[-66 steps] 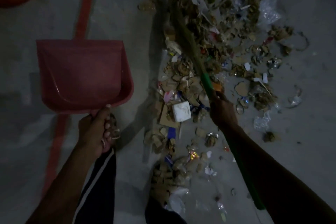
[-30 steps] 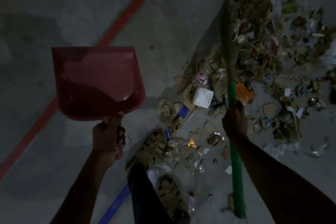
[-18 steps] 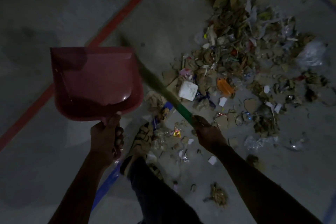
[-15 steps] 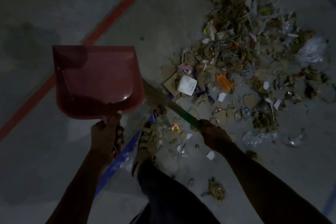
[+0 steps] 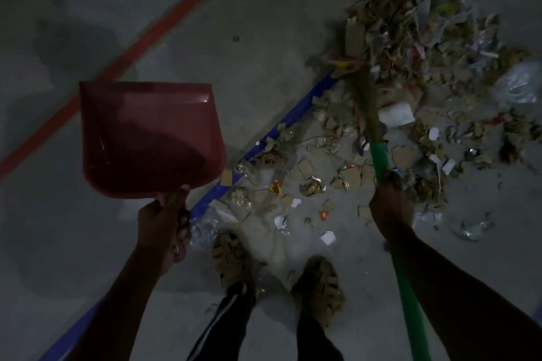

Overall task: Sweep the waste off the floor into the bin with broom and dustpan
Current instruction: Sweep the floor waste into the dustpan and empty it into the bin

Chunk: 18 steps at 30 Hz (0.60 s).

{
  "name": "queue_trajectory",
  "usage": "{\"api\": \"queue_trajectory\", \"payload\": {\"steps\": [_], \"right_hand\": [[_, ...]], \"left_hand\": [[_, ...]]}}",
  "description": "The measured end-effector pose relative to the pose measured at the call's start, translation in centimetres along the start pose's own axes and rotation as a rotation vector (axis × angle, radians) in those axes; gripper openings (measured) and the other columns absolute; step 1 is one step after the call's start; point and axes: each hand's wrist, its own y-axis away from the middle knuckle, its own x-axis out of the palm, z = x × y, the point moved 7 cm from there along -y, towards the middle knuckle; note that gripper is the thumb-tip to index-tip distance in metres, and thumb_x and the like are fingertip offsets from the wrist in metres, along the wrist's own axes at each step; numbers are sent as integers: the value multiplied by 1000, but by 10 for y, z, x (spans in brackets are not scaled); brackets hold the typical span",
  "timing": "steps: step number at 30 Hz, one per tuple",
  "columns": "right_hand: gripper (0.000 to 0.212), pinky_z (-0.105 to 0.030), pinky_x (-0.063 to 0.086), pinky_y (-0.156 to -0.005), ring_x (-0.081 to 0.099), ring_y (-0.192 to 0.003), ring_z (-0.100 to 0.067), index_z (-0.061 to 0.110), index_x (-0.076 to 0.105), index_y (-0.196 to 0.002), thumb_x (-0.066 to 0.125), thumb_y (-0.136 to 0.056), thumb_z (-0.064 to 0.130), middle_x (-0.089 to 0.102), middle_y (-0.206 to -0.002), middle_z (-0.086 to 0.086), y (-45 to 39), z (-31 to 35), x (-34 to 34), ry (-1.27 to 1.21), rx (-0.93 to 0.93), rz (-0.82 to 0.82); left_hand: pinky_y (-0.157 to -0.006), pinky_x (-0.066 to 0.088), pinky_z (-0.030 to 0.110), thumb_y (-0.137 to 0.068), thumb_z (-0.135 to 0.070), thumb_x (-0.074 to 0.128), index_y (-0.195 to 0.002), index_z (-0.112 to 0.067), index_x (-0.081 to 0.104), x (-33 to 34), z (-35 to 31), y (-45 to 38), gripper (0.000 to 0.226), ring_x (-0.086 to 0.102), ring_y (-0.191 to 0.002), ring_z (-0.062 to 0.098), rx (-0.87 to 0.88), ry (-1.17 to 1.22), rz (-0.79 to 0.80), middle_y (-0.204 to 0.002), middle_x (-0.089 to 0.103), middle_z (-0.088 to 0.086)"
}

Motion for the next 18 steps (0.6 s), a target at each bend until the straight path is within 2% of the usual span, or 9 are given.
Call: {"api": "queue_trajectory", "payload": {"steps": [2,4,7,10,14,16,18], "right_hand": [[49,-54,58,-69,64,-79,-45,7,33,-142,46,-95,6,40,-141,-17,12,0,3,-38,-95,-14],[56,-50,57,-74,65,-86,-45,4,32,-148,51,-95,6,34,-150,-17,26,0,10,-82,-172,14],[56,-44,56,-77,66,-90,-40,5,31,-152,47,-98,8,31,-155,-17,51,-6,23,-155,-247,103],[54,-45,59,-75,67,-89,-36,11,32,-153,44,-101,14,33,-155,-11,73,-9,42,-140,-384,229],[46,-42,58,-77,67,-87,-31,16,40,-146,46,-101,19,47,-145,-7,85,-27,64,-21,-542,375],[40,-39,57,-78,68,-90,-27,16,44,-140,47,-101,20,59,-129,-8,72,-46,70,10,-485,384],[37,-44,57,-80,67,-93,-27,16,45,-137,47,-101,22,63,-119,-8,50,-66,66,17,-367,346]], "left_hand": [[-43,26,19,-94,-31,70,-66,-16,44,7,5,7,41,31,-31,10,19,14,-6,-46,39,-1],[-41,26,18,-95,-29,69,-69,-15,46,15,12,17,38,32,-31,9,31,28,-16,-46,40,-2],[-40,26,17,-94,-32,70,-64,-16,44,34,26,36,43,31,-32,10,37,37,-40,-45,40,-2],[-40,24,18,-95,-32,69,-64,-18,44,48,44,53,42,30,-33,9,25,73,-63,-46,39,-3],[-37,24,16,-97,-34,66,-68,-19,43,62,70,68,40,32,-32,8,24,102,-96,-45,40,-4],[-35,25,15,-97,-34,65,-68,-19,44,65,85,72,40,34,-31,8,10,114,-103,-45,41,-4],[-35,27,16,-97,-33,65,-67,-18,45,65,100,75,39,35,-31,8,-6,142,-122,-46,41,-4]]}}
